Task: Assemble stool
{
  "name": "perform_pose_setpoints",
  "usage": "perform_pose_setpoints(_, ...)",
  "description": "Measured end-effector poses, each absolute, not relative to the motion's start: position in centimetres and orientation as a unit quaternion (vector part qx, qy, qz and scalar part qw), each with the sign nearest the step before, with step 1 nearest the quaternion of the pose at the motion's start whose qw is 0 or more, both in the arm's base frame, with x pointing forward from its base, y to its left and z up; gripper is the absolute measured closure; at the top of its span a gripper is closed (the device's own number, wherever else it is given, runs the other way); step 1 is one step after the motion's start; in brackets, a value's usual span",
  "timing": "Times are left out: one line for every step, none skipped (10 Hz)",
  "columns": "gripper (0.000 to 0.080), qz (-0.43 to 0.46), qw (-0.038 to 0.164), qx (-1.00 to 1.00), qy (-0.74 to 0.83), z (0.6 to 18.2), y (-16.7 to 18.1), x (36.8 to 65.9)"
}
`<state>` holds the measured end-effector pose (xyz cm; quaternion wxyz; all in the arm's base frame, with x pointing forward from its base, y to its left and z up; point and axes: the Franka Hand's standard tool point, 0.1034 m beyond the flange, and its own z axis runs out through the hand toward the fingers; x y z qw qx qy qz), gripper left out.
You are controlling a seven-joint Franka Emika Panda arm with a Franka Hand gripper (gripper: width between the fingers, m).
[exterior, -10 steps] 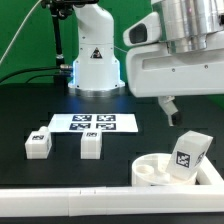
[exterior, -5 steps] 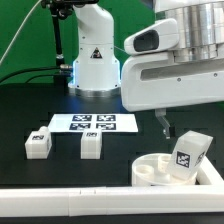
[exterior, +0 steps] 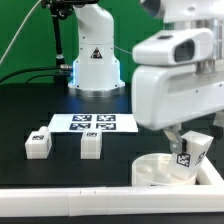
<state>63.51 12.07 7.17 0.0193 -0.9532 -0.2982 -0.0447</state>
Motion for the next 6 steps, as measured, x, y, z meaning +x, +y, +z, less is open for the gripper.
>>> perform_pose_setpoints(0.0151, -0.047, 0.017, -0.951, -0.305, 7.03, 11.44, 63.52)
perform_pose_setpoints(0.0151, -0.048, 0.017, -0.953, -0.300, 7.10, 11.41, 63.60)
perform_pose_setpoints(0.0269, -0.047, 0.017, -0.957, -0.287, 7.07, 11.43, 63.58)
perform_pose_setpoints(0.0269, -0.047, 0.018, -0.959, -0.279, 7.07, 11.39, 63.59)
perform_pose_setpoints(0.0448, -0.047, 0.020, -0.968, -0.244, 7.07, 11.40, 63.59)
perform_pose_setpoints(0.0464, -0.046, 0.022, -0.978, -0.205, 7.07, 11.41, 63.59)
